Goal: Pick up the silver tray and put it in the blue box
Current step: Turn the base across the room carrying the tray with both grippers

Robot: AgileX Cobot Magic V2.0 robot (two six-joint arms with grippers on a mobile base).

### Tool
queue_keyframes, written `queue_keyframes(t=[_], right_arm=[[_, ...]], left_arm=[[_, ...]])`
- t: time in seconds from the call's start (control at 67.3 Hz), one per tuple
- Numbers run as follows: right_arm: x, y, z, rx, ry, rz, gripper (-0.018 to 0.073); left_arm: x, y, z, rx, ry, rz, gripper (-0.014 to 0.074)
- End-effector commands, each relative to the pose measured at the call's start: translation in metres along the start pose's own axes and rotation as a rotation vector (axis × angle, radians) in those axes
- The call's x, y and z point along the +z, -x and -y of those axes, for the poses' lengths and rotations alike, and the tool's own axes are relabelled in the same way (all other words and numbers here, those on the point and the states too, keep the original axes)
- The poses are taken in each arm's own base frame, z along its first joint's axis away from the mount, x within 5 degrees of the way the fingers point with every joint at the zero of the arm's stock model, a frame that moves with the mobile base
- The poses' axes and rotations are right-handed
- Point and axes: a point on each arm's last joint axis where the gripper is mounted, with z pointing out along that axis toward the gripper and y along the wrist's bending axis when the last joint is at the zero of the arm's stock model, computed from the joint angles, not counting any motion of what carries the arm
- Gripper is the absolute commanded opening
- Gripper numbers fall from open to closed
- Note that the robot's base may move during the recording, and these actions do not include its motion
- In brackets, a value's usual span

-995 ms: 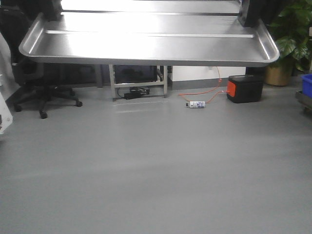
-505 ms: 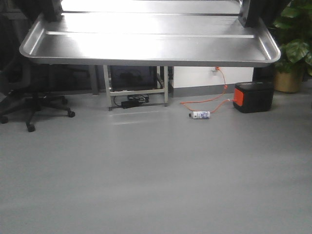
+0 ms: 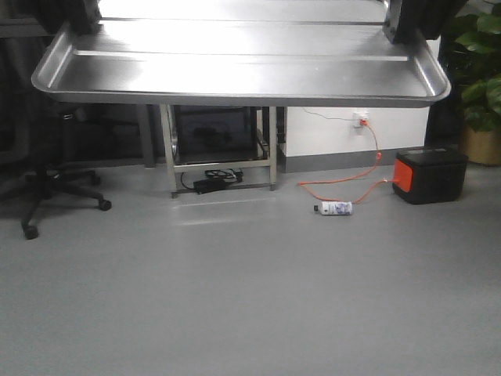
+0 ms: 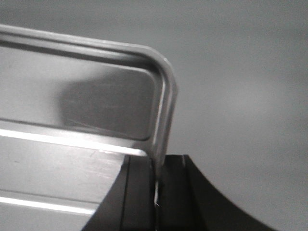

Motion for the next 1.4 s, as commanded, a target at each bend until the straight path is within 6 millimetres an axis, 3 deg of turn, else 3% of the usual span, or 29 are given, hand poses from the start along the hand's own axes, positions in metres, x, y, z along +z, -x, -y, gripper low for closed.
queue_keyframes(t=[0.0,1.381], right_arm=[[-0.0213,0.0091,0.0091,-0.035,-0.028,0.108,0.0059],[-0.0213,0.0091,0.0091,-0.035,-0.028,0.108,0.0059]], left_arm=[[-0.0215,0.0060,-0.0052,0.017,-0.004,0.080,-0.0105],[-0.0214,0.0048,-0.0038,0.009,-0.020,0.067,-0.0105]])
